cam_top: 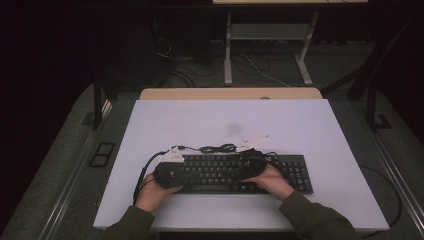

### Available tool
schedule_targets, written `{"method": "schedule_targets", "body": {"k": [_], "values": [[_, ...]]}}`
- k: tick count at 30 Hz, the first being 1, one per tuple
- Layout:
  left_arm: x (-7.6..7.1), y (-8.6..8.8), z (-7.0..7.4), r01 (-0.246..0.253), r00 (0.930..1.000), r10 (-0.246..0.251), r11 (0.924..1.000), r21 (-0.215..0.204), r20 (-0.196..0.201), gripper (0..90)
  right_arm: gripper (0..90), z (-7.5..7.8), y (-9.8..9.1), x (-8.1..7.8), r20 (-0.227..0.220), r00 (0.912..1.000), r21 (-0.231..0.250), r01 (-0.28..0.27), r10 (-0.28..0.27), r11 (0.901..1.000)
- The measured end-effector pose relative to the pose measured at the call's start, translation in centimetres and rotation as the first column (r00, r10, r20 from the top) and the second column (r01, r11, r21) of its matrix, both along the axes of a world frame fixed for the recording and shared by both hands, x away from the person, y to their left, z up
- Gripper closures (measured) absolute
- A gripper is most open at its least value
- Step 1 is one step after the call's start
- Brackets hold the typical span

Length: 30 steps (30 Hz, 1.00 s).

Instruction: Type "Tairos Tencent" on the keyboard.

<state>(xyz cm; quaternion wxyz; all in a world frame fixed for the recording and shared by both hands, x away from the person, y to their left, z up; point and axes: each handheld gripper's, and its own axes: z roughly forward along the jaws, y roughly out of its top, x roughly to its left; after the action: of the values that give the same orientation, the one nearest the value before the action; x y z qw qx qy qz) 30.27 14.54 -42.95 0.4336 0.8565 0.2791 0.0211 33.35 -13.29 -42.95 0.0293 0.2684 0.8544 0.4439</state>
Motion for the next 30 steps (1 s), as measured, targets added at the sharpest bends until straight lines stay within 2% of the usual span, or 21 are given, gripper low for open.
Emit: {"method": "schedule_targets", "body": {"k": [18,28,30], "values": [[0.03,-0.41,-0.44,0.016,0.9999,-0.016,0.9989,0.045,-0.005,88.9,34.7,0.09,-0.10,0.03,0.006,1.0000,0.001,0.006,-0.006,1.0000],[0.04,-0.52,-0.52,0.026,0.9997,-0.026,0.9985,0.048,-0.001,88.9,34.7,0.11,-0.09,0.01,0.006,0.9999,0.004,0.008,-0.008,1.0000],[-0.01,-0.62,-0.60,0.027,0.9996,-0.027,0.9971,0.071,0.004,88.9,34.7,0.11,-0.09,0.01,0.007,0.9999,0.005,0.008,-0.008,1.0000]]}}
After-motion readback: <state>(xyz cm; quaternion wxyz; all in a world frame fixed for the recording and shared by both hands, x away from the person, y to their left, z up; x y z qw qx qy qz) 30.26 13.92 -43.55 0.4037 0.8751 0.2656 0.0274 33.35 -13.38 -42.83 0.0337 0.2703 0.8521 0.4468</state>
